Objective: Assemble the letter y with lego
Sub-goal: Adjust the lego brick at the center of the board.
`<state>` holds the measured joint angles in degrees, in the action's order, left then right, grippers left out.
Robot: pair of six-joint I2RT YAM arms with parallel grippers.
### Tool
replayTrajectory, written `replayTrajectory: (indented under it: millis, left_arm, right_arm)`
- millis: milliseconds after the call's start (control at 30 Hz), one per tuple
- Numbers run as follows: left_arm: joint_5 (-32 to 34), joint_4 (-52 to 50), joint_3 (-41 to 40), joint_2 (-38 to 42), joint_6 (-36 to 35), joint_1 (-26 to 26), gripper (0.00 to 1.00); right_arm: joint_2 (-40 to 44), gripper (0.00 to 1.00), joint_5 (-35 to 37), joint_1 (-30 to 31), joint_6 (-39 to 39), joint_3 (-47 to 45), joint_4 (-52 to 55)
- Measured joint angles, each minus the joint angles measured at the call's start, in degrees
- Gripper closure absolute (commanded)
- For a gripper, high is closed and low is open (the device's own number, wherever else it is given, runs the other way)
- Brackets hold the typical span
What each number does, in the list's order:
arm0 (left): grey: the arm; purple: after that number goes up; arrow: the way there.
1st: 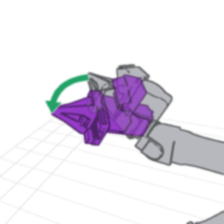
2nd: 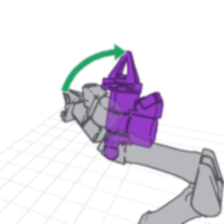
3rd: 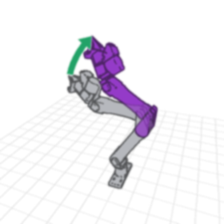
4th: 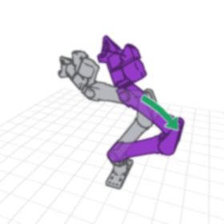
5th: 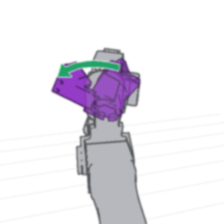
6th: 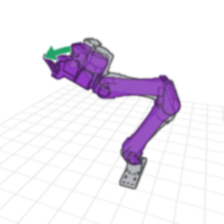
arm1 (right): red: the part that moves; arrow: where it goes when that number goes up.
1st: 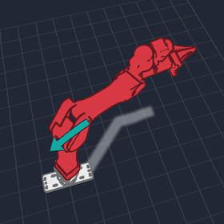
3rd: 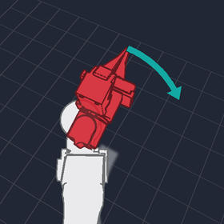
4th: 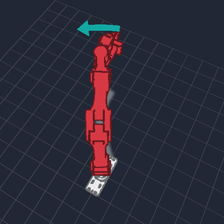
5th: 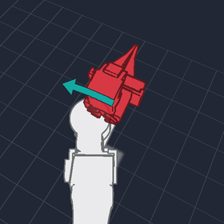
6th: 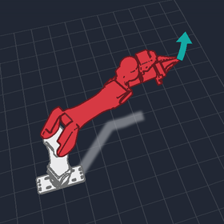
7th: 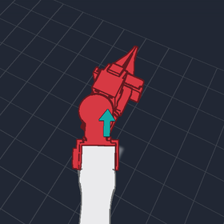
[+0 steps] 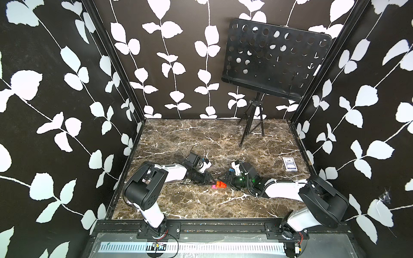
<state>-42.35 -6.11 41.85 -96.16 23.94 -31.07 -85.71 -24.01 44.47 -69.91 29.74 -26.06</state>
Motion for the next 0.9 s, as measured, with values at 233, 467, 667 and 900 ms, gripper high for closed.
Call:
replayTrajectory:
  millis: [233, 467, 667, 900]
  left_arm:
    - [0.5, 0.0, -0.1, 0.9, -0.1, 0.6, 0.48]
    - [0.8, 0.3, -1.6, 3.5, 0.0, 1.0, 0.45]
    - [-1.7, 1.9, -2.8, 4.3, 0.3, 1.0, 0.44]
    - [-3.0, 2.7, -3.8, 4.3, 0.5, 1.0, 0.46]
  right_arm:
    - [0.3, 0.28, 0.0, 0.4, -0.5, 0.0, -0.8]
    - [0.3, 0.28, -0.1, 1.0, -0.7, 0.1, -1.6]
    - [0.3, 0.28, -0.1, 1.0, -0.6, 1.2, -1.7]
    - [0.3, 0.28, -0.1, 1.3, -0.6, 1.5, -2.0]
